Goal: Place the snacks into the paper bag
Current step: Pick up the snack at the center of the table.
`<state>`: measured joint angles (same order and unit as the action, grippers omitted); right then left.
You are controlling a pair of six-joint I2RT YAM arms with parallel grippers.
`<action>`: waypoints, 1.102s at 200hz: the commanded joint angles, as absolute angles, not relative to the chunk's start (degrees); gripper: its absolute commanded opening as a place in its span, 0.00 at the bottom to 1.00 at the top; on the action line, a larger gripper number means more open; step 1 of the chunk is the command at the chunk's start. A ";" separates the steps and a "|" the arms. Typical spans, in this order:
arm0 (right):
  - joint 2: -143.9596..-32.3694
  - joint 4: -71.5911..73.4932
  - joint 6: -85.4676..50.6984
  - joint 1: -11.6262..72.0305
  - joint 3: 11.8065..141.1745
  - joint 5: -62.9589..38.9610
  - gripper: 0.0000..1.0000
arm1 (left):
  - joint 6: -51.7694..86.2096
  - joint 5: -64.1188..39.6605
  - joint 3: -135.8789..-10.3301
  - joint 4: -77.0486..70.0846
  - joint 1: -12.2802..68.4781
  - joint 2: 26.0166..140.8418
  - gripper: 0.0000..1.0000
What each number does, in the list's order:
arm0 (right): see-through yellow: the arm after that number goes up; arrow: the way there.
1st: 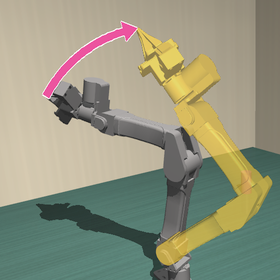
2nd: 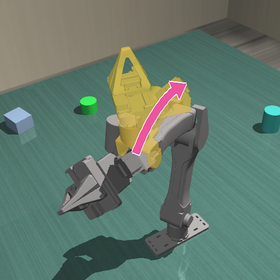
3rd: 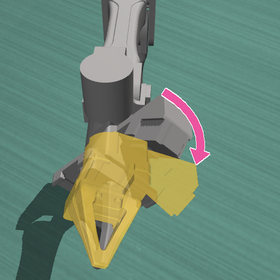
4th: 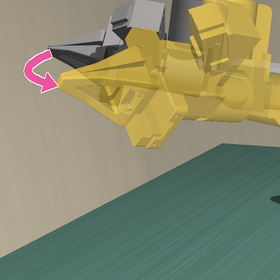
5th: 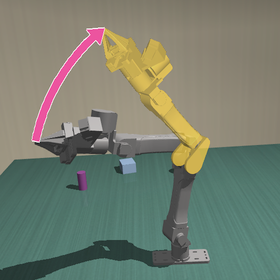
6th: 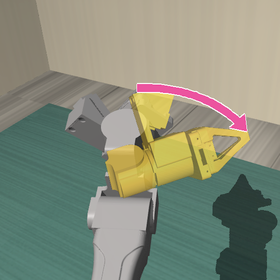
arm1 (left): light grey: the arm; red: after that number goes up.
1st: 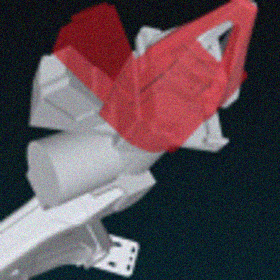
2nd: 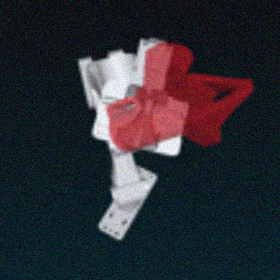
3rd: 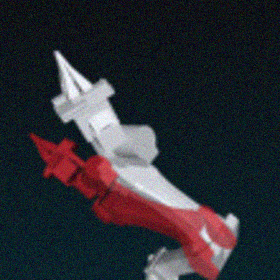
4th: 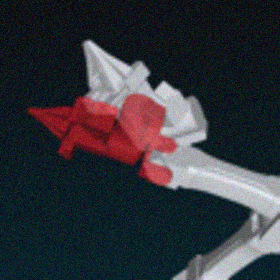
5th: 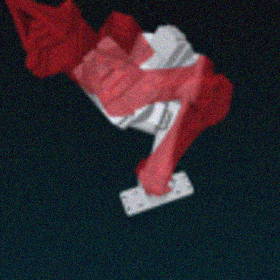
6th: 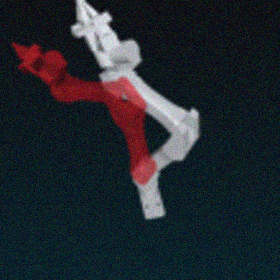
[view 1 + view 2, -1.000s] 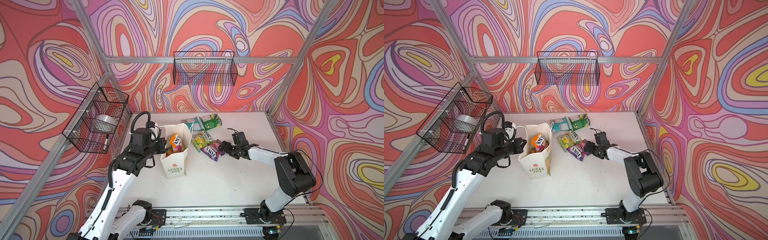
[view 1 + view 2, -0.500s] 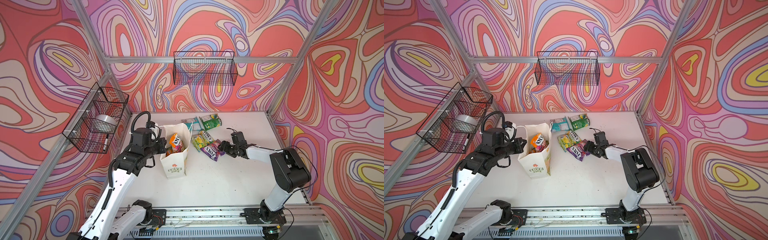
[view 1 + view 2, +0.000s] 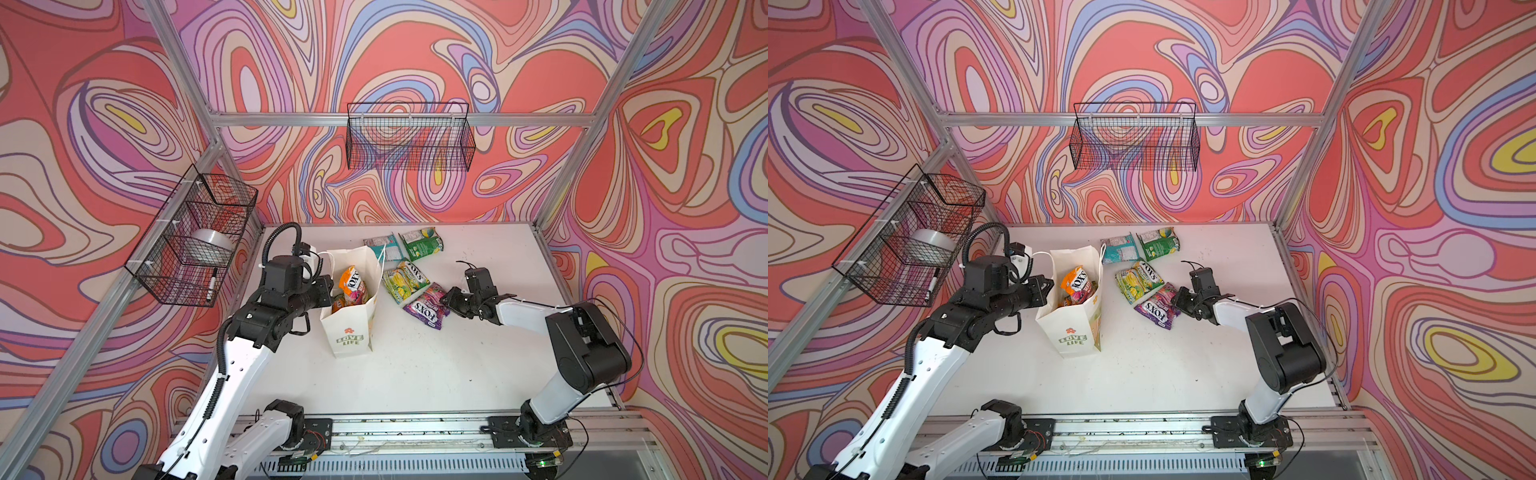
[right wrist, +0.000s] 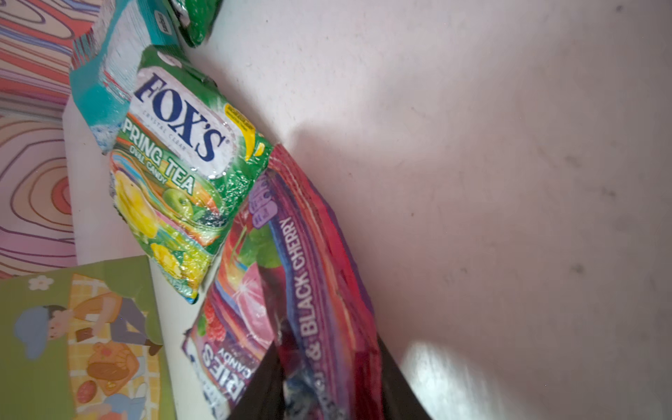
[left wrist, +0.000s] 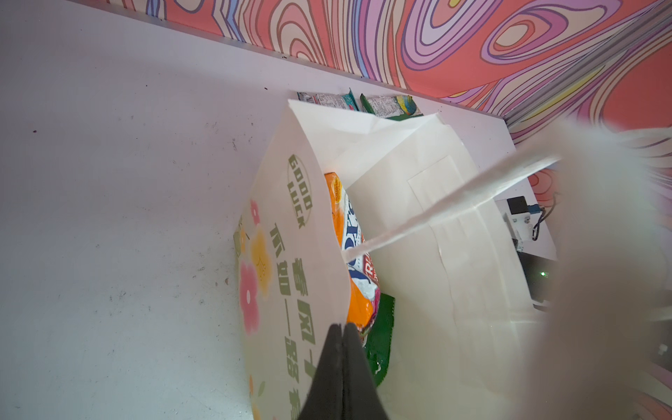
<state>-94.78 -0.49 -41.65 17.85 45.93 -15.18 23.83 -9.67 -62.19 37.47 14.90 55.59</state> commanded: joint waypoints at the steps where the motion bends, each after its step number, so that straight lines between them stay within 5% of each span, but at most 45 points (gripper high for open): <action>1: -91.28 -1.87 -41.73 18.02 44.79 -15.87 0.26 | 24.08 -10.72 -62.38 35.16 14.63 55.55 0.00; 90: -81.16 -4.39 -43.76 18.19 42.41 -16.78 0.00 | 24.17 -10.96 -62.31 35.16 14.60 55.48 0.00; 220: -59.44 -14.92 -46.55 19.18 45.94 -16.54 0.00 | 24.21 -11.81 -62.32 34.97 14.60 55.20 0.00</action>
<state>-62.76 -12.32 -46.28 18.55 42.28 -16.29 24.03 -10.55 -62.19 37.45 14.90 55.59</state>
